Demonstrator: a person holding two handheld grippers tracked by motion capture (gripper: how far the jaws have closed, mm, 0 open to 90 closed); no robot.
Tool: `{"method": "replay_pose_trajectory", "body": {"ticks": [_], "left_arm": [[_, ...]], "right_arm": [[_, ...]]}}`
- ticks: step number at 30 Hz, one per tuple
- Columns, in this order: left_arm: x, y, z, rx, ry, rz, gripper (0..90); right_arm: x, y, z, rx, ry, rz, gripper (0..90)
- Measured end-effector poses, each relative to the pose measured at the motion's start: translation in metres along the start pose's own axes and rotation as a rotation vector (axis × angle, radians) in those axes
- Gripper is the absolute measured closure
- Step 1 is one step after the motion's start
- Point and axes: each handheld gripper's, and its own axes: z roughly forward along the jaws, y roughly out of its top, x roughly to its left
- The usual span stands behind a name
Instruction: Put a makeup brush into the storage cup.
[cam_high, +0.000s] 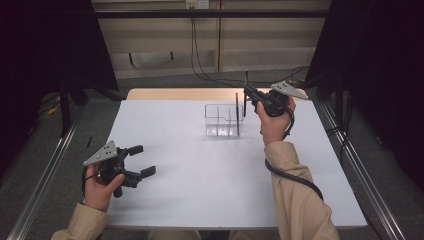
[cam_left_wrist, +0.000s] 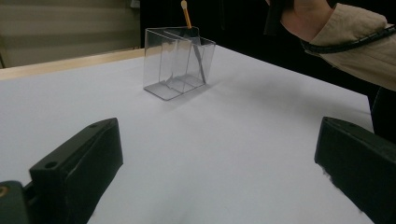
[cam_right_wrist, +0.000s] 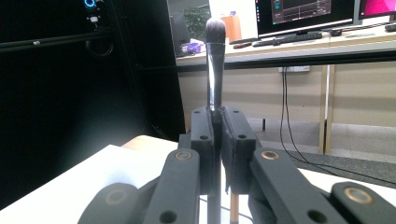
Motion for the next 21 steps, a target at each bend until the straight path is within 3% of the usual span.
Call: {"method": "replay_pose_trajectory", "body": {"ticks": [21], "left_arm": [[0.000, 0.000, -0.001, -0.007, 0.001, -0.001, 0.9]], "right_arm": [[0.003, 0.000, 0.015, 0.009, -0.007, -0.022, 84.4]]}}
